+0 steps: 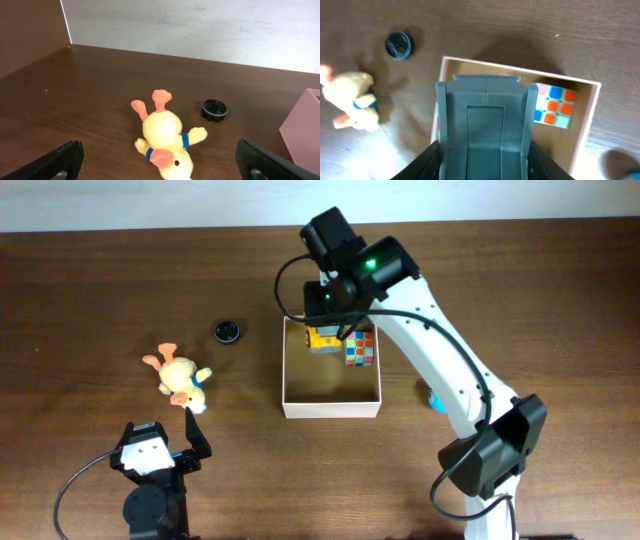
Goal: Pack container
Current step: 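Lift the truck and carry it left over the box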
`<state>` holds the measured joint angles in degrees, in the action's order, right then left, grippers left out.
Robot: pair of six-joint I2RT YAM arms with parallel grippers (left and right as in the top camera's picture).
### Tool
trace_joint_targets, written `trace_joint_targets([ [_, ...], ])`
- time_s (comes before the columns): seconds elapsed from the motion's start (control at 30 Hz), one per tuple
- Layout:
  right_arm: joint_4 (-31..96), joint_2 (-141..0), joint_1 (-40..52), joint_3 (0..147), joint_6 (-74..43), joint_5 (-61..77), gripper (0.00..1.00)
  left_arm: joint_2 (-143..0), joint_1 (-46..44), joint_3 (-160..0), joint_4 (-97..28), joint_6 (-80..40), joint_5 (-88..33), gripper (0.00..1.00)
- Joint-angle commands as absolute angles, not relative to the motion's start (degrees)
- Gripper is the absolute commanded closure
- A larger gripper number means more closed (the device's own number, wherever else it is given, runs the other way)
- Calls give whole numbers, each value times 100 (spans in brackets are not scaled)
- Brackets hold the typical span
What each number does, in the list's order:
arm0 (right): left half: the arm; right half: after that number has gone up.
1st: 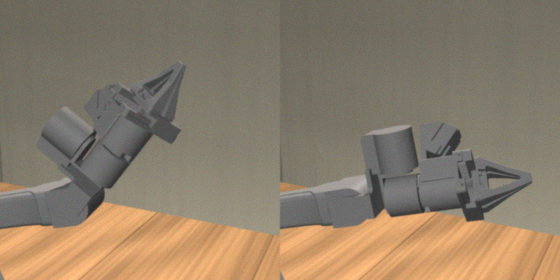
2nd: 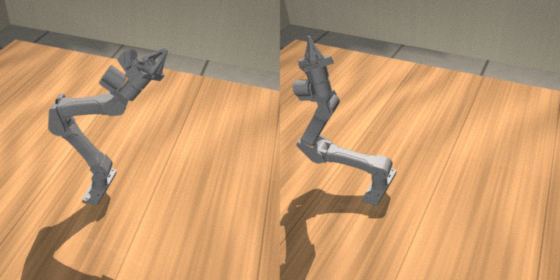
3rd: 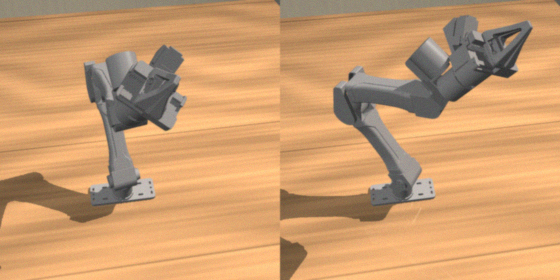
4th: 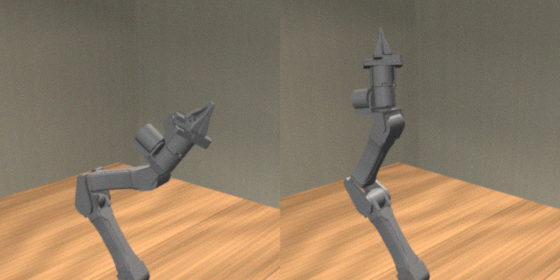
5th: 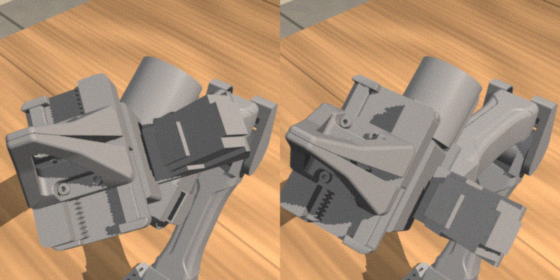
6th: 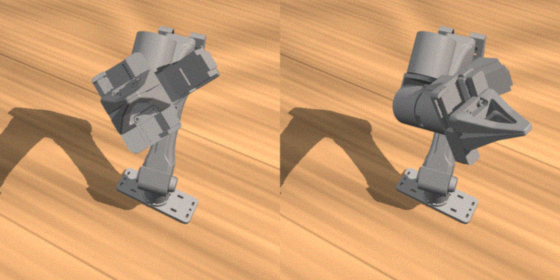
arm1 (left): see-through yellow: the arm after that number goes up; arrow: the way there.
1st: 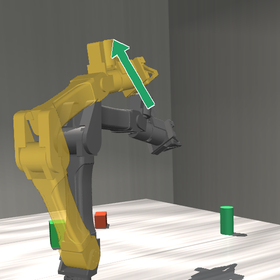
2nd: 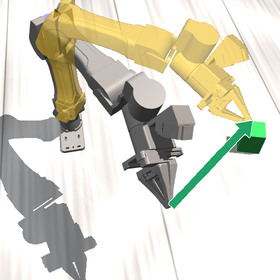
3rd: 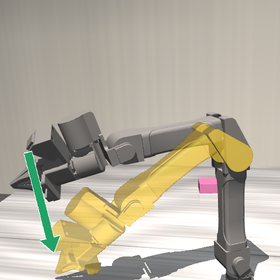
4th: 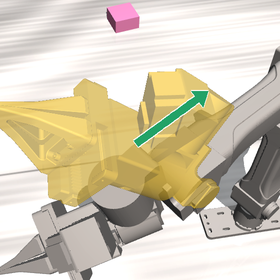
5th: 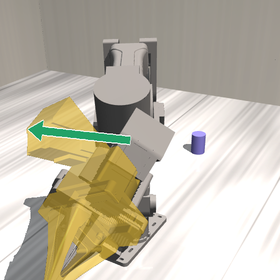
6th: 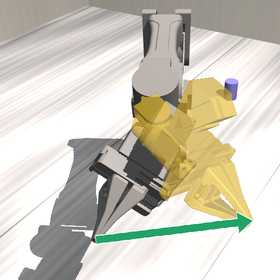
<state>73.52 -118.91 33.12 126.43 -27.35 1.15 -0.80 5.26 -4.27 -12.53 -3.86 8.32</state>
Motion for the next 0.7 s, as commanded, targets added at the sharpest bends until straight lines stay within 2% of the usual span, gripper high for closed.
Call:
trace_joint_targets([
  [0.0, 7216, -12049, 3411, 12691, -3251, -95, 57, -62, 504, -388, -1225, -296, 770, 1],
  [0.67, 7122, -12940, 3607, 12691, -3612, -89, 60, -62, 504, -388, -1225, -294, 770, 1],
])
